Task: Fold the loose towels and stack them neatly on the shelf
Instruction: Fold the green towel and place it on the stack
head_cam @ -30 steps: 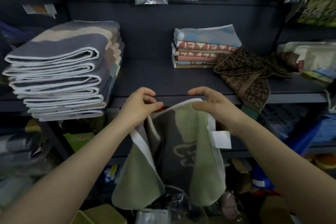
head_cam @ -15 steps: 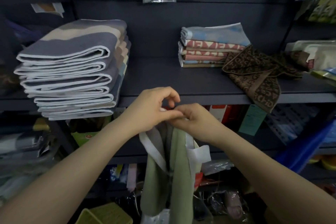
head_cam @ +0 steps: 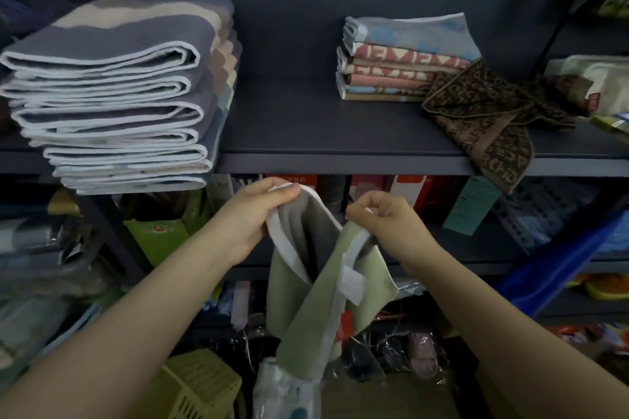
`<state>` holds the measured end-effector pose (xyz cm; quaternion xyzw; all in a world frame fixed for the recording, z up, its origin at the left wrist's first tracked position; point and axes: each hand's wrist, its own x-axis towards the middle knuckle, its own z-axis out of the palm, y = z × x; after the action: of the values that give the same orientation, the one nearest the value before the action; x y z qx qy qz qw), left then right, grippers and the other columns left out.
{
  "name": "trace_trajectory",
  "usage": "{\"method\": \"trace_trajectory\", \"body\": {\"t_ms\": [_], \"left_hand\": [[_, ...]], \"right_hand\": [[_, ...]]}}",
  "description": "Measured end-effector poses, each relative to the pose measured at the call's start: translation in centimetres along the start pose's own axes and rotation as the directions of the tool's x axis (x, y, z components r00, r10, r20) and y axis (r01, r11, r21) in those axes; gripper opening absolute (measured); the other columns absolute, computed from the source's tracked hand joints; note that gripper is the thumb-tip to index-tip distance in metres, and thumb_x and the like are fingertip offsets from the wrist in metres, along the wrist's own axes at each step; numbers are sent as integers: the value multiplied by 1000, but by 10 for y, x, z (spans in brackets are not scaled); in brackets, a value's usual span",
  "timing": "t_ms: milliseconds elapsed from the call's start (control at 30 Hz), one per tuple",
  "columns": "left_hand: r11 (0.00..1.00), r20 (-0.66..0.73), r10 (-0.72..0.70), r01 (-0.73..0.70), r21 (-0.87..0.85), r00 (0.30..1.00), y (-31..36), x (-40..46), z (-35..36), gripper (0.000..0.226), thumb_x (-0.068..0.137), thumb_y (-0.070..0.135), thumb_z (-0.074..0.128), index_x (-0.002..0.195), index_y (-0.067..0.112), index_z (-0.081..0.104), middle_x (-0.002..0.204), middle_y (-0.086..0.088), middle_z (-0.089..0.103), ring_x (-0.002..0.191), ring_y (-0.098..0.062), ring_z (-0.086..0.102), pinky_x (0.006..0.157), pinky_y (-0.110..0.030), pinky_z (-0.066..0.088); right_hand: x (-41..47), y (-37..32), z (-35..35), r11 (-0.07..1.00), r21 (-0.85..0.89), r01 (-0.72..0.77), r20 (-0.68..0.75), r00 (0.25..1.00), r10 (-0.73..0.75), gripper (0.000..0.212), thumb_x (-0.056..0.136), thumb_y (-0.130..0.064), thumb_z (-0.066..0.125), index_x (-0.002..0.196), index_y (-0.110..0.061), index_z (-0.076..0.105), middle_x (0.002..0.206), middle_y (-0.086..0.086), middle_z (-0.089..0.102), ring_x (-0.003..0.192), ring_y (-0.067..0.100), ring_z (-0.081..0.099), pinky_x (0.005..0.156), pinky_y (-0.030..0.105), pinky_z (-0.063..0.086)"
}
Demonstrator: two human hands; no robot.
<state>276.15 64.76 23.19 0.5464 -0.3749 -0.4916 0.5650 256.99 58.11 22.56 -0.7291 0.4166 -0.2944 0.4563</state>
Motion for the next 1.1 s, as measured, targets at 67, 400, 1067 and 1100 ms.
{"method": "trace_trajectory", "body": {"t_ms": [67,400,1067,1100], "left_hand": [[907,-34,119,-95,411,992,-12,2,-1,16,83,20,65,68,24,63,68,8,62,64,-3,56,58,-17,43],[931,-200,47,29,363,979,-53,14,-10,12,81,13,68,73,20,64,73,4,64,72,-11,59,63,-22,45],[995,-143,-14,-1,-104,990,-61,-45,19,17,66,32,66,71,19,75,69,-3,71,63,-11,66,54,-19,49],[993,-157,-20,1,-118,987,-62,-46,22,17,68,32,65,72,19,76,70,-4,72,64,-11,66,54,-19,50]], "right_hand": [[-6,10,-1,986,-169,6,10,1000,-5,18,85,-32,61,70,-22,59,62,-8,61,64,16,62,66,38,54],[-22,37,16,847,-479,231,152,972,-179,17,87,-6,52,91,-17,65,83,0,63,82,20,60,73,33,47],[-42,29,63,927,69,368,4,929,-369,13,89,-13,57,85,-23,65,82,-16,65,81,-3,60,71,7,42],[-42,28,63,934,80,349,2,936,-351,14,89,-14,58,84,-24,64,82,-15,65,80,-3,60,71,7,42]]}}
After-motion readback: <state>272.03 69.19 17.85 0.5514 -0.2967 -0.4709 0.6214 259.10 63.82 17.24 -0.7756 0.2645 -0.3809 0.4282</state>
